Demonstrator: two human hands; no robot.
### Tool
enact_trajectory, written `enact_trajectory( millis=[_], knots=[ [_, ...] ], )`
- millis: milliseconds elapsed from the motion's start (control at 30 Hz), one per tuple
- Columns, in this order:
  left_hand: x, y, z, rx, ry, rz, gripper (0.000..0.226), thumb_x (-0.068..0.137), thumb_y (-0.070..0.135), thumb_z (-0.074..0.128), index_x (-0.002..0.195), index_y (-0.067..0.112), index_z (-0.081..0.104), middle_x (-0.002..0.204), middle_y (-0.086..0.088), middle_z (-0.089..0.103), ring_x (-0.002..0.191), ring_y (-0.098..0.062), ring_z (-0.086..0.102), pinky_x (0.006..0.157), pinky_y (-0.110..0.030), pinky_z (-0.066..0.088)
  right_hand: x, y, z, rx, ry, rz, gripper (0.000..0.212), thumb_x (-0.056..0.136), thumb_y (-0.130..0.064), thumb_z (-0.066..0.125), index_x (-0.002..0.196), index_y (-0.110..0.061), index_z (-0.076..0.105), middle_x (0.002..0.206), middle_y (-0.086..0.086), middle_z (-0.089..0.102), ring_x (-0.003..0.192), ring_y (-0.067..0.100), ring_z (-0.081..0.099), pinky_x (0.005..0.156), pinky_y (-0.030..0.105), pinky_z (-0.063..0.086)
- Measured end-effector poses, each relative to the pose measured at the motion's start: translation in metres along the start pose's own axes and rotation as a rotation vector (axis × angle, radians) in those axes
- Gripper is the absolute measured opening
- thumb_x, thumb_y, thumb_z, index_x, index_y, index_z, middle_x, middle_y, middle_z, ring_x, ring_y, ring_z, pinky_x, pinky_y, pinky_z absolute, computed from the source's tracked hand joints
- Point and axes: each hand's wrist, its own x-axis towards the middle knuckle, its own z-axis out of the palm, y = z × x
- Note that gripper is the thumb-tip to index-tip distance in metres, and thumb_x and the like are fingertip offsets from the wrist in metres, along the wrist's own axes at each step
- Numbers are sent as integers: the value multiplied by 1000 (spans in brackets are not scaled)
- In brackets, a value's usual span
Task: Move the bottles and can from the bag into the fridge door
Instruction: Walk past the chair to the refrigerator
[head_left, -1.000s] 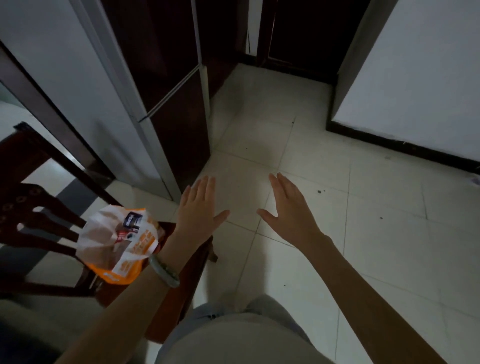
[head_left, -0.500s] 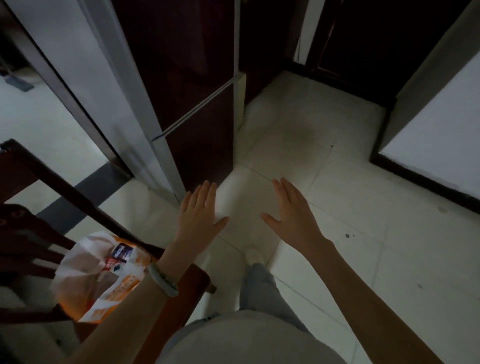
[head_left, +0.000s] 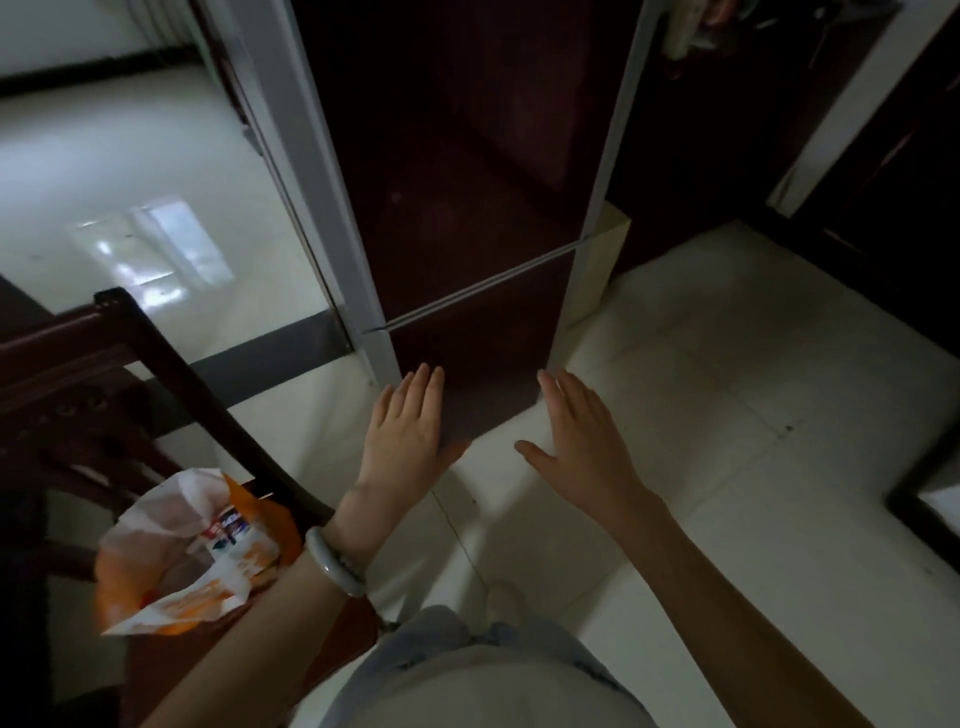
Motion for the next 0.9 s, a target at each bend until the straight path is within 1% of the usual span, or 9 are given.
enact_trajectory(
  millis=[167,333,500,633,733,833,900],
  knots=[
    [16,-7,-4,31,9,-100,89,79,54,60,145,6,25,148,-16,34,136,-31,33,111,-45,24,33,1,-6,24,-21,-106,80,86,-41,58,146,-11,15,155,14,16,142,29,15,114,38,14],
    [28,-18,-9,67,46,-150,88,78,53,63,143,4,30,145,-17,39,133,-32,38,109,-46,28,64,-4,-10,-28,-14,-175,81,85,-41,60,146,-10,17,154,14,18,142,30,15,115,47,20],
    [47,-34,-26,83,109,-181,88,81,56,57,145,5,24,149,-16,33,137,-31,31,112,-44,22,97,-20,-26,-83,20,-263,81,86,-42,58,146,-11,15,155,16,16,142,31,14,117,44,16],
    [76,-52,-59,149,221,-201,90,80,55,60,145,5,23,149,-16,32,137,-30,31,112,-44,22,135,-45,-53,-120,113,-359,81,86,-41,59,146,-10,16,154,17,17,142,30,16,115,42,16],
    [100,-64,-89,212,280,-188,90,82,55,57,146,5,17,151,-16,26,140,-30,25,113,-44,17,164,-70,-80,-123,185,-433,80,87,-38,59,146,-10,13,155,17,14,143,30,13,116,43,13],
    [123,-78,-119,269,370,-183,89,81,55,57,145,3,22,149,-19,31,137,-33,30,112,-45,20,190,-95,-106,-124,249,-497,81,88,-39,56,147,-12,8,156,15,9,144,27,7,116,42,10],
    [136,-87,-140,307,411,-177,88,82,56,53,145,3,22,149,-19,31,138,-32,29,112,-45,19,204,-110,-122,-124,293,-534,81,88,-40,56,147,-13,8,156,15,8,144,27,7,117,42,9]
  ],
)
